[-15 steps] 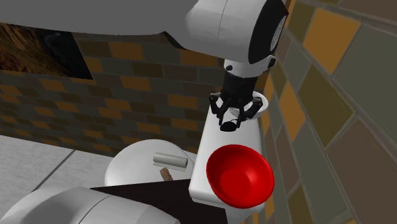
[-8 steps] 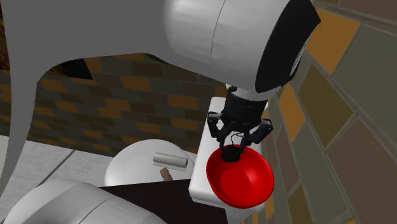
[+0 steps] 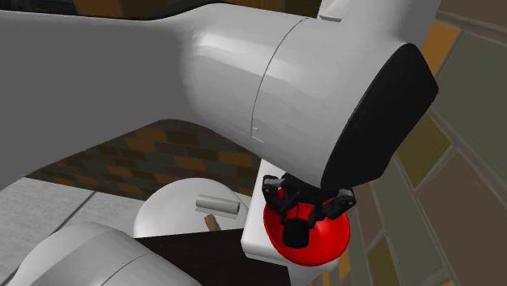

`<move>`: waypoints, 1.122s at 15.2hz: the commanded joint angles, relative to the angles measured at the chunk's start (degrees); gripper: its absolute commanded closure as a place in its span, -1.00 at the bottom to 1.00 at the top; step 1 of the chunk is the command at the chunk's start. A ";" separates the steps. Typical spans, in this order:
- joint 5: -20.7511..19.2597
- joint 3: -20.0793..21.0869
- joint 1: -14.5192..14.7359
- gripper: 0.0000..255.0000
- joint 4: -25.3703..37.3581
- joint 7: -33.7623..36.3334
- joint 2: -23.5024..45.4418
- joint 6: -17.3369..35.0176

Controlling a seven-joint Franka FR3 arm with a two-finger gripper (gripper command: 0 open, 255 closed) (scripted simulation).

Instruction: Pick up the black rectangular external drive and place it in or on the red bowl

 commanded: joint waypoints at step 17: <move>-4.37 -4.37 -1.81 1.00 -7.10 -0.16 2.32 9.18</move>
